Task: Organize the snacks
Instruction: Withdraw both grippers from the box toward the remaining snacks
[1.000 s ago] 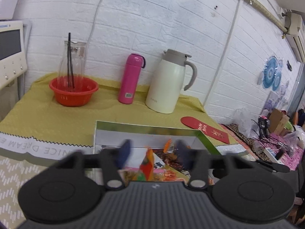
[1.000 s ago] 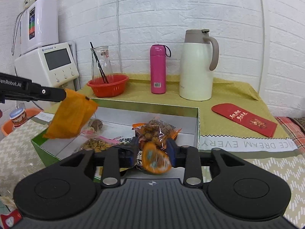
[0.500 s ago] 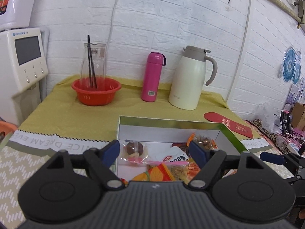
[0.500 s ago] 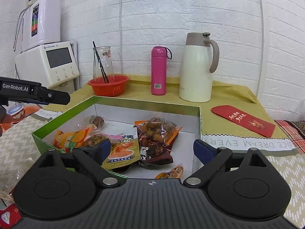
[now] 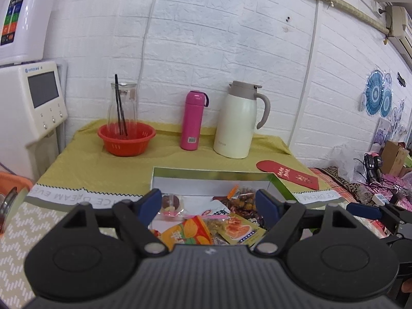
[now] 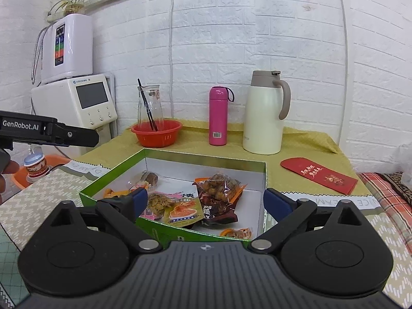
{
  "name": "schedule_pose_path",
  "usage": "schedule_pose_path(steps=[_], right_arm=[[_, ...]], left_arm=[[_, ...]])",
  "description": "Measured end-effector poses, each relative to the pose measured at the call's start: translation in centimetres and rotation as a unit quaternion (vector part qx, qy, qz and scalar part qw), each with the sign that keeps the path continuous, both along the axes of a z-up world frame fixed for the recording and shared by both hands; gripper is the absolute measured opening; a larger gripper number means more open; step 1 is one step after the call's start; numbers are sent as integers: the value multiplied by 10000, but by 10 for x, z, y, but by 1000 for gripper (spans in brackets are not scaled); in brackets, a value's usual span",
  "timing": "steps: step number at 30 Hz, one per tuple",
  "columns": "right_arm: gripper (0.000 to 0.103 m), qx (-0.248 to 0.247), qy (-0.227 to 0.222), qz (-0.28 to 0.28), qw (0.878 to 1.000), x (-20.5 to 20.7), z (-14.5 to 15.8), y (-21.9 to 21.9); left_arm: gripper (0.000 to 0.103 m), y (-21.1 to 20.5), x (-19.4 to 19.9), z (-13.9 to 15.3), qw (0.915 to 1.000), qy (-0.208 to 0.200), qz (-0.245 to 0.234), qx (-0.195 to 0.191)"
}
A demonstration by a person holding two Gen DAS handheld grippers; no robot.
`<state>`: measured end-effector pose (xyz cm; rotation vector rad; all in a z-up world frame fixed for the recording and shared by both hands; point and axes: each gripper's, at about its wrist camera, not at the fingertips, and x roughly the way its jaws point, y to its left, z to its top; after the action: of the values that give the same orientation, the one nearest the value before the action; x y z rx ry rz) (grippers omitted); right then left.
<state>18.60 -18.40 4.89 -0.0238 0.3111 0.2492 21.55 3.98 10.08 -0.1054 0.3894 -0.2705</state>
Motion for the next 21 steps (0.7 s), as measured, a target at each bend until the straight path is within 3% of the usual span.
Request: schedule_pose_path(steps=[10,21], right_arm=[[103,143,-157,240,9995,-72,6,-5],[103,383,401,144,9984,-105,-51,-10]], left_arm=[[79,-1,-69,-3,9999,102,-106,71],[79,-3,-112,-72,9947,874,-210,-495]])
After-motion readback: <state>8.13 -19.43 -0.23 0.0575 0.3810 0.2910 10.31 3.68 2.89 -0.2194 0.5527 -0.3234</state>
